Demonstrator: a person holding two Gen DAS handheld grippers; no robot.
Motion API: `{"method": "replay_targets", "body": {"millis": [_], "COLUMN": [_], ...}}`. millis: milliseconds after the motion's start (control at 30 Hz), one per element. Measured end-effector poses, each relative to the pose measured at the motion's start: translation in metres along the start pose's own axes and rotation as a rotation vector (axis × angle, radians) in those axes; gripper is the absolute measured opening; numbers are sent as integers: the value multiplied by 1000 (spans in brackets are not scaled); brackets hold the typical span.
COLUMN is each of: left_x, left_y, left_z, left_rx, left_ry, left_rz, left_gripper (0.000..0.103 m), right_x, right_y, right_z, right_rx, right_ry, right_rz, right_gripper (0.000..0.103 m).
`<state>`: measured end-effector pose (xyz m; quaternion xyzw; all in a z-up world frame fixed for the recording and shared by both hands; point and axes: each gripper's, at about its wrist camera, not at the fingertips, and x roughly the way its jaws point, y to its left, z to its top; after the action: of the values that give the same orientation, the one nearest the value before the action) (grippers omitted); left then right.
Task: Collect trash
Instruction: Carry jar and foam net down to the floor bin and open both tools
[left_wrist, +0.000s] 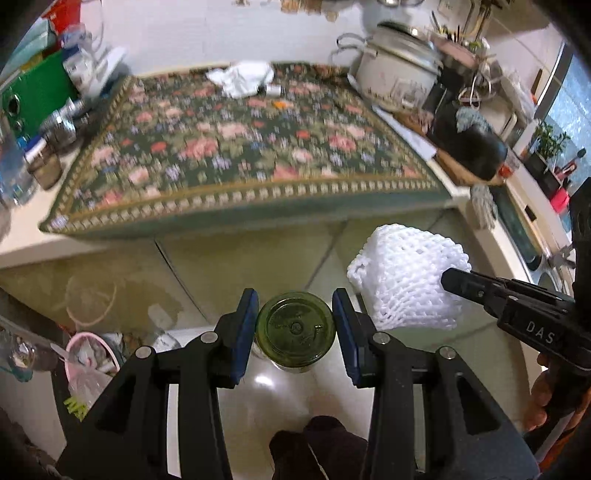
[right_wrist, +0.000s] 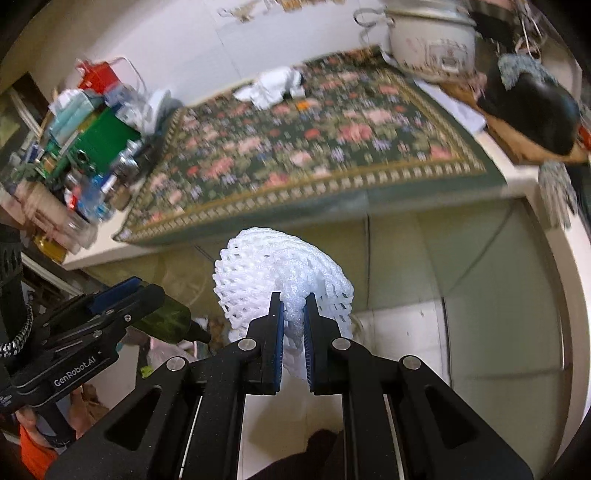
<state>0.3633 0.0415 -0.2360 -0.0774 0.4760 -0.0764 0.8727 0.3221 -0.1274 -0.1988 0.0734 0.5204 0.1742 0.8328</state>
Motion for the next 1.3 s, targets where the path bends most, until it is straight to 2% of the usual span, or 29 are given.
{"method": "replay_targets", "body": {"millis": [200, 400, 667, 900, 1100, 1233, 1300], "left_x": [62, 141, 259, 346, 397, 423, 433], "left_y": [-2, 5, 49, 87, 106, 111, 112], "left_z": [-21, -48, -105, -145, -160, -166, -167], "left_rx": [-39, -97, -234, -315, -329, -320, -320], "left_ry": [77, 124, 180, 200, 206, 226, 242], "left_rz": [-15, 21, 61, 72, 78, 74, 63], "left_gripper": [41, 41, 41, 41, 41, 41, 41], "right_x": [49, 121, 251, 376, 436, 452, 457], "right_y": [-31, -69, -114, -130, -128, -132, -134], "right_z": [-23, -45, -74, -108, -128, -132, -132], "right_rx": [30, 38, -1, -37, -67, -82, -81], "right_ry": [103, 187, 249, 332, 379, 412, 411], "right_rz": [-21, -22, -43, -9, 30, 41, 46], "right_gripper": [9, 9, 9, 10, 13, 33, 37]}}
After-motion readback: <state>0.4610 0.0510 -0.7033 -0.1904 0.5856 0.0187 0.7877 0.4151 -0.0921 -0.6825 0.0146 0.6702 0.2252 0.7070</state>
